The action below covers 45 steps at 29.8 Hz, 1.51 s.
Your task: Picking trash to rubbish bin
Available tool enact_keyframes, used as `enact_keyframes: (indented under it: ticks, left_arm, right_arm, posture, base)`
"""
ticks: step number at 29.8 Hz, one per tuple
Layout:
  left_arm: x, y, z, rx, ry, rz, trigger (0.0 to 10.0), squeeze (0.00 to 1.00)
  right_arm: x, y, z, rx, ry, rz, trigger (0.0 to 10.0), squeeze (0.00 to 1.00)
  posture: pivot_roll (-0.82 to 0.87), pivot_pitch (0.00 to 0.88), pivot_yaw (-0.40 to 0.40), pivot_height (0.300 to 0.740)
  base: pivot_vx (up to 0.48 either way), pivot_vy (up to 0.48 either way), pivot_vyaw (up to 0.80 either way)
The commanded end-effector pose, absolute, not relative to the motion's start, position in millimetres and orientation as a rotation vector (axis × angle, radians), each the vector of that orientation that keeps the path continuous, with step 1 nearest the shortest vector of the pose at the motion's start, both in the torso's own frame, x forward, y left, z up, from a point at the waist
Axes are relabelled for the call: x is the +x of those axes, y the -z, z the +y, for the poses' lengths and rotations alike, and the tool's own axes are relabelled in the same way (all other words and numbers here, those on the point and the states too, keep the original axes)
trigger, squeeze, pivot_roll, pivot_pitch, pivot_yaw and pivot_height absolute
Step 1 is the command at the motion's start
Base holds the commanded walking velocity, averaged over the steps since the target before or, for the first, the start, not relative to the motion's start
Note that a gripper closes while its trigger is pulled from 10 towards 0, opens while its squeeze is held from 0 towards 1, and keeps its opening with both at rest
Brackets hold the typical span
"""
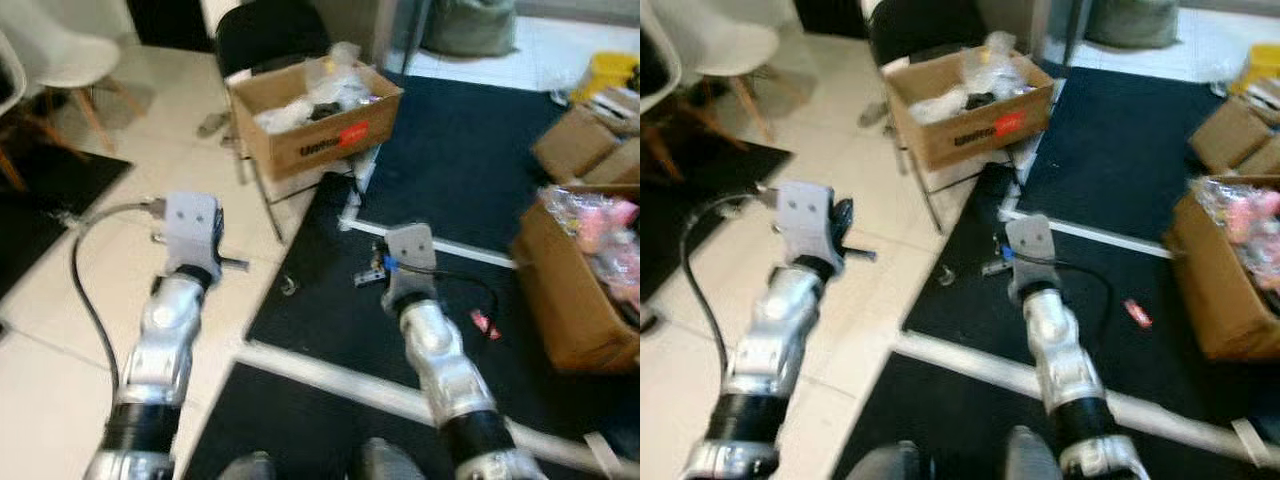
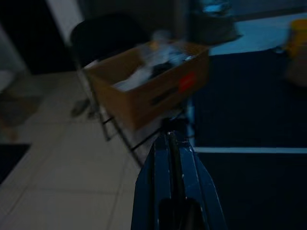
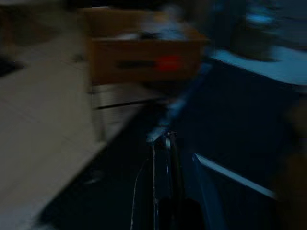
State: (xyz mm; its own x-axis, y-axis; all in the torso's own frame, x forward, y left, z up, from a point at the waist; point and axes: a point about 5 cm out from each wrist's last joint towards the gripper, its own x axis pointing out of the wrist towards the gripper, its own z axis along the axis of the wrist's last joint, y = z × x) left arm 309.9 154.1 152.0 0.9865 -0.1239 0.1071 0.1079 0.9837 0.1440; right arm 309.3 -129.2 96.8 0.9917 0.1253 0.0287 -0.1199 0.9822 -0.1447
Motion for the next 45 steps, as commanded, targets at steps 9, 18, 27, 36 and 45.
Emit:
enact_keyframes:
  ticks: [9,18,27,36,45]
  left_arm:
    - [308.4,-148.5,159.7,0.146,0.106,-0.096,10.0,0.0]
    - [307.9,-147.5,159.1,0.145,0.107,-0.093,10.0,0.0]
    - [308.0,-147.1,158.5,0.144,0.11,-0.091,10.0,0.0]
    - [308.0,-146.6,157.9,0.142,0.111,-0.089,10.0,0.0]
    - [308.3,-145.7,157.4,0.14,0.109,-0.086,10.0,0.0]
  right_arm:
    - [306.5,-92.0,-124.1,-0.131,-0.128,-0.019,10.0,0.0]
    - [306.6,-91.5,-125.6,-0.133,-0.12,-0.015,10.0,0.0]
    - [307.0,-90.0,-128.5,-0.125,-0.1,0.001,10.0,0.0]
    - [307.3,-90.3,-129.6,-0.126,-0.097,-0.001,10.0,0.0]
    - [308.4,-90.1,-130.9,-0.129,-0.089,0.001,10.0,0.0]
  posture:
    - [0.03,0.071,0.03,0.74]
    - [0.03,0.074,0.029,0.74]
    - [0.03,0.076,0.029,0.74]
    - [0.03,0.078,0.028,0.74]
    - [0.02,0.08,0.026,0.74]
  base:
    - [0.304,0.0,-0.23]
    - [0.301,0.0,0.0]
    - [0.3,0.0,-0.36]
    - [0.301,0.0,-0.5]
    - [0.303,0.0,0.0]
